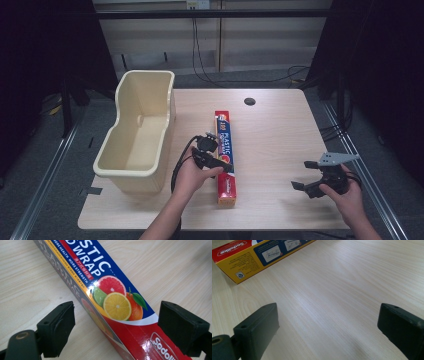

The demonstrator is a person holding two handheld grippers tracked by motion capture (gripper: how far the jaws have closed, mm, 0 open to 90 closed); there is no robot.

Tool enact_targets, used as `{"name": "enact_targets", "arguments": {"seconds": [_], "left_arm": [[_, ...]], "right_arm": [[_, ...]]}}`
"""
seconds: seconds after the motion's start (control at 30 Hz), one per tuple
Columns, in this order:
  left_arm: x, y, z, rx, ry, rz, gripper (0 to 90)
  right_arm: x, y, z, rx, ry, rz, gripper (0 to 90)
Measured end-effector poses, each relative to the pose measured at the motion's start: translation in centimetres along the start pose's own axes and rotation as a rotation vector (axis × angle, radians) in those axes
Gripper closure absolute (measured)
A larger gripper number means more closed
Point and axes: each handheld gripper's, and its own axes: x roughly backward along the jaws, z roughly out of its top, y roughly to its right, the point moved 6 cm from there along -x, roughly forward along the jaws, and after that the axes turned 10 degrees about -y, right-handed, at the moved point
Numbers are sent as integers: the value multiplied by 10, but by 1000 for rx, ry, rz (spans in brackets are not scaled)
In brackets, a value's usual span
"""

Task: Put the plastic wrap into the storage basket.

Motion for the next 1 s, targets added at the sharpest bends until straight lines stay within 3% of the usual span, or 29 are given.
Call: {"name": "enact_targets", "arguments": {"seconds": [0.2, 0.27, 0.4, 0.47, 0.57, 0.63, 0.67, 0.73, 0.8, 0.9, 1.0], "left_arm": [[-4, -6, 2, 25, 4, 6, 115], [-4, -8, 3, 15, 1, 9, 107], [-5, -11, 11, 30, 45, 15, 86], [-6, -14, 14, 19, 32, 30, 87], [-6, -20, 19, 38, 11, 38, 95], [-7, -23, 22, 76, 11, 37, 118], [-5, -27, 22, 41, -21, 45, 119], [-5, -30, 27, 60, -8, 61, 135], [-5, -31, 31, 72, 5, 51, 184], [-2, -33, 36, 70, -15, 55, 212], [-4, -33, 42, 100, -29, 60, 201]], "right_arm": [[2, -1, 2, 1, 10, 6, 32], [3, -2, 2, 1, 14, 7, 32], [4, -1, 1, -4, 17, 3, 32], [4, 0, 1, -7, 16, 6, 32], [5, 1, 1, -11, 23, 3, 32], [5, 1, 1, -12, 25, 3, 32], [5, 1, 2, -14, 25, 5, 32], [5, 1, 2, -13, 25, 8, 32], [5, 1, 3, -9, 28, 8, 32], [6, 1, 3, -13, 32, 7, 32], [6, 1, 3, -15, 30, 9, 32]]}}
